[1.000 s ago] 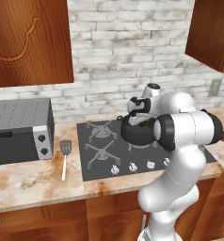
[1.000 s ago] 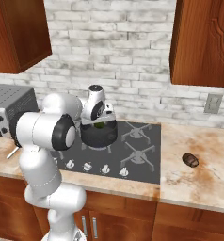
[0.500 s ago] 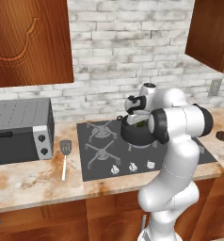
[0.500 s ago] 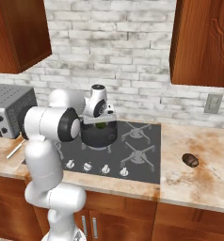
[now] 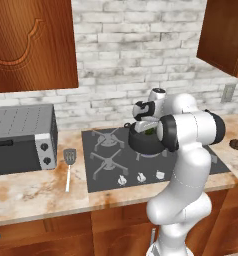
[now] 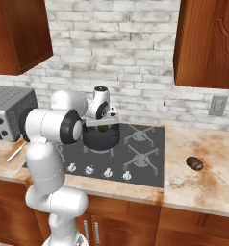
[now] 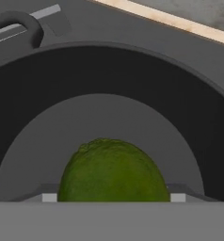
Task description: Put the potato and lime in the pot. Retrieve the spatula and lightly stir the vegetables in the pot.
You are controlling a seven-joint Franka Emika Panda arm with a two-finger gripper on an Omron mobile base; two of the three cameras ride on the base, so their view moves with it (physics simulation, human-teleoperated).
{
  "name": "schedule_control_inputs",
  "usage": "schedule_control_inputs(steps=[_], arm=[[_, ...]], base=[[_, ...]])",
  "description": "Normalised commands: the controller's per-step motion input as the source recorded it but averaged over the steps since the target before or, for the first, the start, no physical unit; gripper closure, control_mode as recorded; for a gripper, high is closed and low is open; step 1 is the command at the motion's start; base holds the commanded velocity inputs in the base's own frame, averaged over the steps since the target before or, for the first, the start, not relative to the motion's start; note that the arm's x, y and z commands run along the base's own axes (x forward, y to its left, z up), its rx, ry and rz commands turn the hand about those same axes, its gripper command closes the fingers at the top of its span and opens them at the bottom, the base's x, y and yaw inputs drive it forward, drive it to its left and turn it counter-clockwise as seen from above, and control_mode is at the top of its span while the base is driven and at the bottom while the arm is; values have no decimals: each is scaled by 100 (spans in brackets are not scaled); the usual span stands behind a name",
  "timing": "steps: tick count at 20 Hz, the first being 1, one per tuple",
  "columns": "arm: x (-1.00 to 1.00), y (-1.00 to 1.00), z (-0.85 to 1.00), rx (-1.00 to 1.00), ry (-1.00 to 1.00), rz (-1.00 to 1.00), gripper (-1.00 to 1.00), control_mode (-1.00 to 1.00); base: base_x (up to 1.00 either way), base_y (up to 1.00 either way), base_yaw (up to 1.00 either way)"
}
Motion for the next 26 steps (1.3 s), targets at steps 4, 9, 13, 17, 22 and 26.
schedule_control_inputs(steps=[4, 9, 13, 17, 22, 26], arm=[[0, 0, 0, 0, 0, 0, -100, -100], [1, 0, 0, 0, 2, 0, -100, -100], [3, 0, 6, 0, 8, 0, -100, -100], [-63, -19, 22, 2, -3, 0, -100, -100], [-86, -56, 16, 5, -9, -6, -100, -100], [-39, -80, 31, 5, -7, -8, -100, -100]], base=[[0, 0, 0], [0, 0, 0], [0, 0, 0], [0, 0, 0], [0, 0, 0], [0, 0, 0]])
